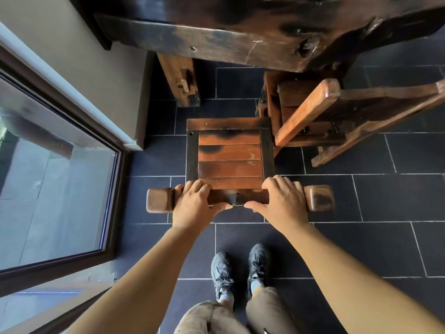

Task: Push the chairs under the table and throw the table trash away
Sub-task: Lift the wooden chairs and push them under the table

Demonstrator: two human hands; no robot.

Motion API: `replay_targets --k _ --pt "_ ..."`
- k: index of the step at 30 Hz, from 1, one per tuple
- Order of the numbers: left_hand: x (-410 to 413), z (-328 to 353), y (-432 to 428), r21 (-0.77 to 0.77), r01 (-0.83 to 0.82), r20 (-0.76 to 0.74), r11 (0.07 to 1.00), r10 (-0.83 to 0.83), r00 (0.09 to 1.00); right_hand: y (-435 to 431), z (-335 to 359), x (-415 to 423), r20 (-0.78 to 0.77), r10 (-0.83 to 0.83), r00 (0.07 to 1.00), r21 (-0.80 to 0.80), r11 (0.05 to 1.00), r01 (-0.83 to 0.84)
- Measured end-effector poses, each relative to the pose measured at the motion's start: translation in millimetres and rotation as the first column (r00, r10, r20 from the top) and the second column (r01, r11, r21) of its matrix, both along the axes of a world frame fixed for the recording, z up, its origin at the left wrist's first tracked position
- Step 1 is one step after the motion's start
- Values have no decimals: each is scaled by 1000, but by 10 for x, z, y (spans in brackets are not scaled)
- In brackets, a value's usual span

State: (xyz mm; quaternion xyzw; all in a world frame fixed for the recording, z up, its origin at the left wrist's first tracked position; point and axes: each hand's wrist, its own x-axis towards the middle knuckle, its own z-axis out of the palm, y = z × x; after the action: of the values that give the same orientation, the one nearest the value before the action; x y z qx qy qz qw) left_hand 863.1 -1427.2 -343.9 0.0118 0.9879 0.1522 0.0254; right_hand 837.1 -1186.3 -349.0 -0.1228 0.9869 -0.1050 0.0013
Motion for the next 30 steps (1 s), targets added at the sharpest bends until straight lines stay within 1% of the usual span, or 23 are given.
replay_targets --k 5,10,18,22,30 --pt "-229 -19 -24 3 -16 21 1000 16 1000 -32 -14 -234 2 -4 1000 6 1000 4" --pt "-495 8 -74 -1 -22 -18 1000 22 1000 -68 -21 -485 -22 3 1000 -2 1000 -3" --pt "-950 73 -104 22 -25 32 999 24 999 -113 -28 -954 -20 0 1000 10 1000 0" --pt "-1220 76 -110 34 -38 18 999 37 999 -129 -28 -1233 -15 -2 1000 -14 1000 2" --pt "-1725 80 -123 35 -63 68 997 60 996 -151 -34 -1762 -34 8 999 -33 999 -9"
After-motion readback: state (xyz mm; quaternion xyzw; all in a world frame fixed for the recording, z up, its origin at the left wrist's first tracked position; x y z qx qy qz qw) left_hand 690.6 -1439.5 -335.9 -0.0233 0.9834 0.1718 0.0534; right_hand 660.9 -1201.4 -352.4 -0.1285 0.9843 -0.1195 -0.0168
